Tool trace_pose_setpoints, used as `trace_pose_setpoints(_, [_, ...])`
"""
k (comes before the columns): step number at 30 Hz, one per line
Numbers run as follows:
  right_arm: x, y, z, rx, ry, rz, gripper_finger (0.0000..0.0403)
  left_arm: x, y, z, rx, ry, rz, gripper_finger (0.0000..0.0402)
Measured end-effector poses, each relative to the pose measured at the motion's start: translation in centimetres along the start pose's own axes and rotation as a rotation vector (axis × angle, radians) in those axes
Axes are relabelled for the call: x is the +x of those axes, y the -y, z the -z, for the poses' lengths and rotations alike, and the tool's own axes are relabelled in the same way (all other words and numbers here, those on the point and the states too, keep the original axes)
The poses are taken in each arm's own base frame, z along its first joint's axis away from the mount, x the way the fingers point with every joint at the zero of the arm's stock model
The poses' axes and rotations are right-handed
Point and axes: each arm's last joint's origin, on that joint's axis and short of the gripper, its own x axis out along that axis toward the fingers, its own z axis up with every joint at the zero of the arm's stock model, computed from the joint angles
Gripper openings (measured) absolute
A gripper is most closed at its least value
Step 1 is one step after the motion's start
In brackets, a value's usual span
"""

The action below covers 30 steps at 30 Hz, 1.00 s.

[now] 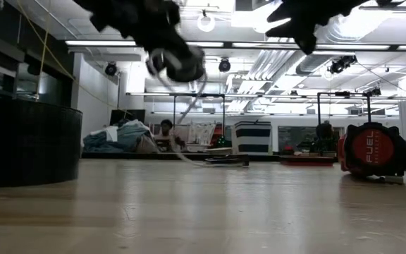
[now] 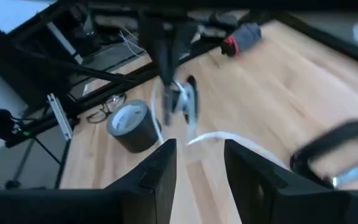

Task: Coil cords
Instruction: Uncoil the white wire from the black spool

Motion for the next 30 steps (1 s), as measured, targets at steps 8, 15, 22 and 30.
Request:
trace_pose_setpoints(8, [2.9, 0.4, -0.7, -0.092, 0.01, -0.026, 0.0129, -2.7, 4.5, -0.4, 0.196, 0.076, 0.091, 0.0001])
trace_pose_setpoints(15, [5.5, -0.6, -3.2, -0.155, -0.021, -0.253, 0.0129, -3.0, 5.4, -1.0, 0.222, 0.148, 0.107, 0.0])
trace_pose_setpoints(22, [7.3, -1.0, -4.2, -0.21, -0.132, -0.285, 0.0129, -3.0, 5.2, -1.1, 0.208, 0.161, 0.071, 0.0])
trace_pose_setpoints(30, [8.7, -0.6, -3.4, -0.136, -0.209, -0.269, 0.0129, -3.1, 4.8, -1.2, 0.219, 0.191, -0.049, 0.0])
